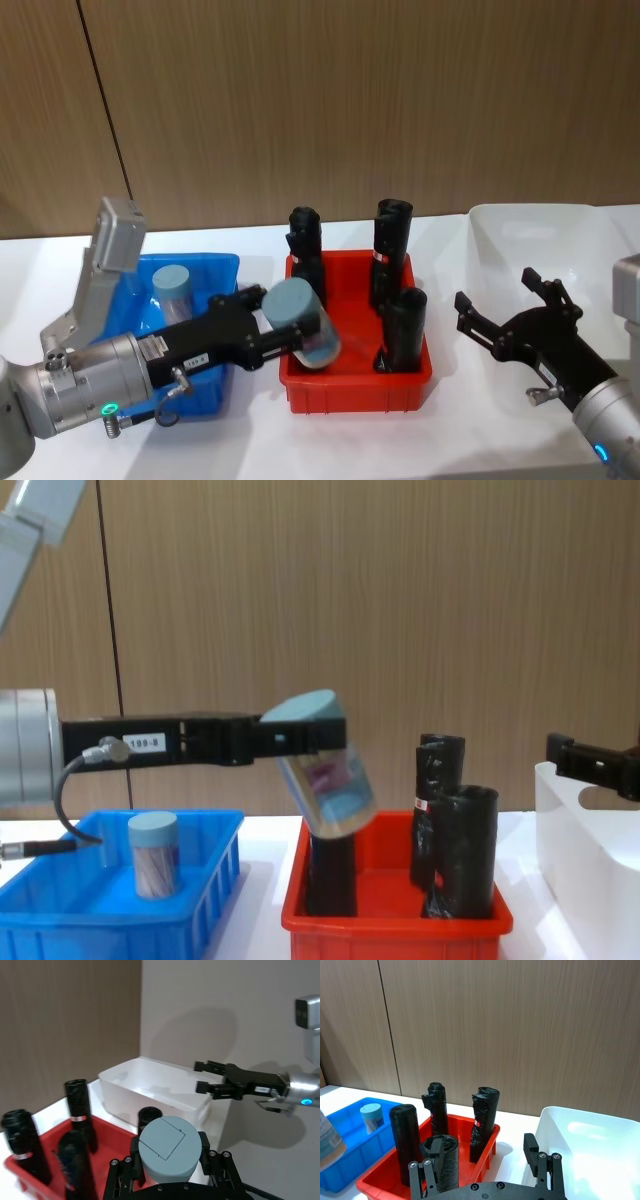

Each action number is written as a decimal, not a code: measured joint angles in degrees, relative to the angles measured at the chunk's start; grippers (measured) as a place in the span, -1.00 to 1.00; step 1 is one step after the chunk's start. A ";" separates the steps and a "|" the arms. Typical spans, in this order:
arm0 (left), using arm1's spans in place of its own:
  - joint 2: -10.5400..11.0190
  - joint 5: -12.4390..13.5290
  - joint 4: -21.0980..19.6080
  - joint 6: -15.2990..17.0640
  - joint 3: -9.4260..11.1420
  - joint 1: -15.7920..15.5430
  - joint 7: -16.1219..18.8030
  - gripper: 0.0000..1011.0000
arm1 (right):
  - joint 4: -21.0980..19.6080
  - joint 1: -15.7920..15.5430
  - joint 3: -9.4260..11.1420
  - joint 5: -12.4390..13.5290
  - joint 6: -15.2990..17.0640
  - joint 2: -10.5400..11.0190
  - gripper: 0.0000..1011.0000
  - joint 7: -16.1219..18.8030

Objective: Pick the cotton swabs from the blue box and place them into the white box.

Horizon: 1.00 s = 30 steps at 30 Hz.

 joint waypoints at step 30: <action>-0.79 1.46 3.34 1.23 1.83 -2.49 -8.01 0.32 | -0.11 0.03 0.27 0.75 0.30 0.26 0.98 1.47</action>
